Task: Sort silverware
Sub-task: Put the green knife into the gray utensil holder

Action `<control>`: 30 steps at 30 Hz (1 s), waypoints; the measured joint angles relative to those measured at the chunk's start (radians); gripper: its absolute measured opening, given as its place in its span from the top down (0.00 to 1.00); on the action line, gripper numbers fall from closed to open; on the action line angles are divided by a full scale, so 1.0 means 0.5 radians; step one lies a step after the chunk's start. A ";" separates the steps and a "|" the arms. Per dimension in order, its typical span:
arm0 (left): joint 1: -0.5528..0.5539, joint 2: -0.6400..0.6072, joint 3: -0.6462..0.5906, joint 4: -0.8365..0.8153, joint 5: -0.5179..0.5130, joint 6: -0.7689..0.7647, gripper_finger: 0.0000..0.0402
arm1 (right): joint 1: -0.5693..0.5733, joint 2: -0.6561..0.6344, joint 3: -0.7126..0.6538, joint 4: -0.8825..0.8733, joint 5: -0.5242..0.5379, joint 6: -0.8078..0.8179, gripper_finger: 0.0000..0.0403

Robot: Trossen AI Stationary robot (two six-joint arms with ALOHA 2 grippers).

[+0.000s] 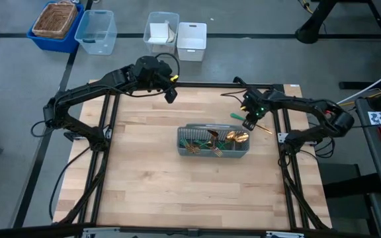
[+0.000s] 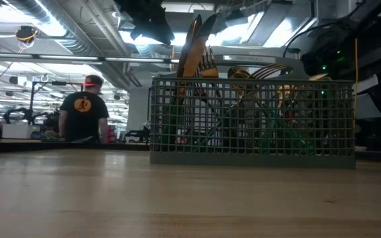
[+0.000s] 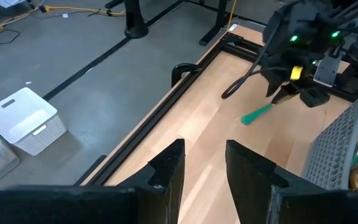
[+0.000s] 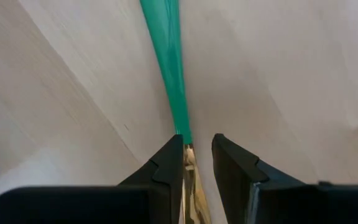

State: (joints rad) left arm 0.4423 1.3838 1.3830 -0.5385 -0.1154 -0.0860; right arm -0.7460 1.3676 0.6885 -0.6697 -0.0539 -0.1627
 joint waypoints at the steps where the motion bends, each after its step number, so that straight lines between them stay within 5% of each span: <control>1: 0.000 0.000 0.000 0.000 0.000 -0.009 0.73 | 0.000 0.045 0.020 -0.025 -0.005 0.000 0.78; 10: 0.000 0.000 0.000 -0.001 0.000 -0.047 0.73 | 0.000 0.368 0.210 -0.189 0.079 -0.049 0.78; 30: 0.000 0.001 0.000 -0.008 0.000 -0.038 0.73 | 0.000 0.394 0.367 -0.271 0.019 -0.105 0.78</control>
State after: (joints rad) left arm 0.4423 1.3842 1.3830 -0.5423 -0.1154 -0.1051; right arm -0.7460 1.5646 0.8720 -0.8051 -0.0444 -0.2153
